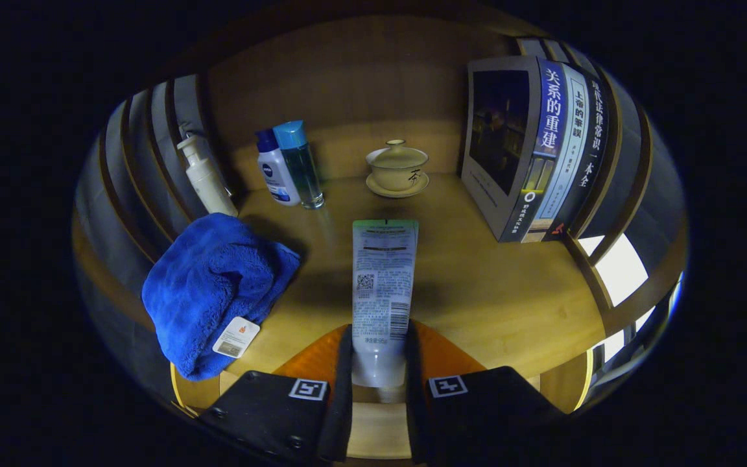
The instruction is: Pull open the drawer, take out the items inside it, and place them on the countertop above the cabinet.
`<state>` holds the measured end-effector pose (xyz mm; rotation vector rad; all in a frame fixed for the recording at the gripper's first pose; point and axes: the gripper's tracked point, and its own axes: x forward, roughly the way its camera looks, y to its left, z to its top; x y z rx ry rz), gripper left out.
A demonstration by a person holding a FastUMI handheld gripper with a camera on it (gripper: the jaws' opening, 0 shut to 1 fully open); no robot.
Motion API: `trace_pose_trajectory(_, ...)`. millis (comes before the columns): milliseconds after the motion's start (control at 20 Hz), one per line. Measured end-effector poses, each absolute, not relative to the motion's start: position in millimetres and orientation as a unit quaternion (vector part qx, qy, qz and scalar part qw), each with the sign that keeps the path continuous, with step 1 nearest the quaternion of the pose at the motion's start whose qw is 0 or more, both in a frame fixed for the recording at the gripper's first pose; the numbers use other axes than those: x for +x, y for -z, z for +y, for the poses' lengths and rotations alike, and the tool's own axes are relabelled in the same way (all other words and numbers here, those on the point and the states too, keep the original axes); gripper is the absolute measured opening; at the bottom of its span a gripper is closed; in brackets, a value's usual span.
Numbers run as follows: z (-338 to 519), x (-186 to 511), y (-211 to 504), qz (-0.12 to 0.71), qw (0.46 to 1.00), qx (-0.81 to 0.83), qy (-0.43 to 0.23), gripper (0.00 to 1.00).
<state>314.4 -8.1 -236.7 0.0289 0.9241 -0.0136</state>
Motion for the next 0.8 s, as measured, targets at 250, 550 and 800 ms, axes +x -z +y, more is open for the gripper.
trace_pose_trajectory(250,-13.1,318.4,244.0,0.441,0.897,0.011,0.018,0.51)
trace_pose_trajectory(550,-9.4,323.9,228.9,0.406,0.914,0.014,0.009,0.71)
trace_pose_trajectory(800,-11.7,326.2,213.7,0.385,0.922,0.025,0.016,1.0)
